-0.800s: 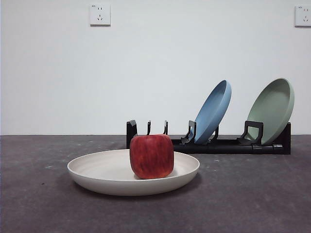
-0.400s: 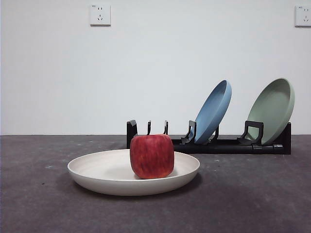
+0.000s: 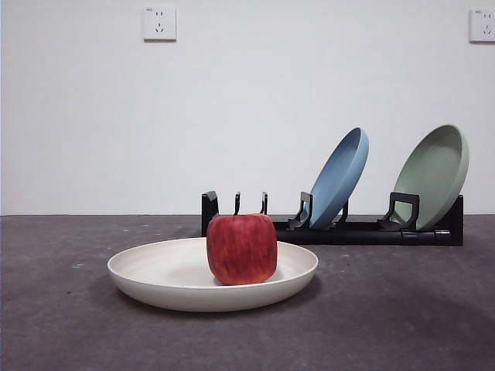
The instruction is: Take the yellow plate from the plate rack,put the plate on the table,take the apple from the table,put the apple in the plate
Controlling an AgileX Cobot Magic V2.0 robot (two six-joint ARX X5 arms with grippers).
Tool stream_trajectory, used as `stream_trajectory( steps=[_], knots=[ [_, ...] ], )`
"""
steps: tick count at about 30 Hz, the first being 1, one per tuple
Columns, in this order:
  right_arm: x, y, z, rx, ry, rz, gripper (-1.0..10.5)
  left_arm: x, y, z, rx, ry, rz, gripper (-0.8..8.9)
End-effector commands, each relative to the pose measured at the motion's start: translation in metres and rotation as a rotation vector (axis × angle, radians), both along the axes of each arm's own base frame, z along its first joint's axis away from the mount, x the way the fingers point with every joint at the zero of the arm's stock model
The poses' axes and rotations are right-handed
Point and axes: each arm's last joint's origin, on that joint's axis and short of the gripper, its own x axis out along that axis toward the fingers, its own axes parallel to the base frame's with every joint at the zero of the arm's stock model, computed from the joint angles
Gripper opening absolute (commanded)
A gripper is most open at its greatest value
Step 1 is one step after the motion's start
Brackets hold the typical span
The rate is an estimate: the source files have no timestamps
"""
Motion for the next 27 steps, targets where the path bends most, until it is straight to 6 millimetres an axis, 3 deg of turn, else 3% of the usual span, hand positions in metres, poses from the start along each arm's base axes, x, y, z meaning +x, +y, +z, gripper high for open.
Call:
stream_trajectory(
  steps=[1, 9, 27],
  knots=[
    [0.001, 0.000, -0.011, 0.015, 0.006, -0.004, 0.0, 0.001, 0.000, -0.004, -0.005, 0.008, -0.002, -0.03],
    [0.003, 0.000, -0.035, 0.046, 0.060, -0.009, 0.0, 0.001, 0.000, -0.004, -0.005, 0.008, -0.002, -0.03],
    [0.004, 0.000, -0.035, 0.062, 0.060, -0.018, 0.0, 0.001, 0.000, -0.004, -0.005, 0.009, -0.002, -0.03]
  ],
)
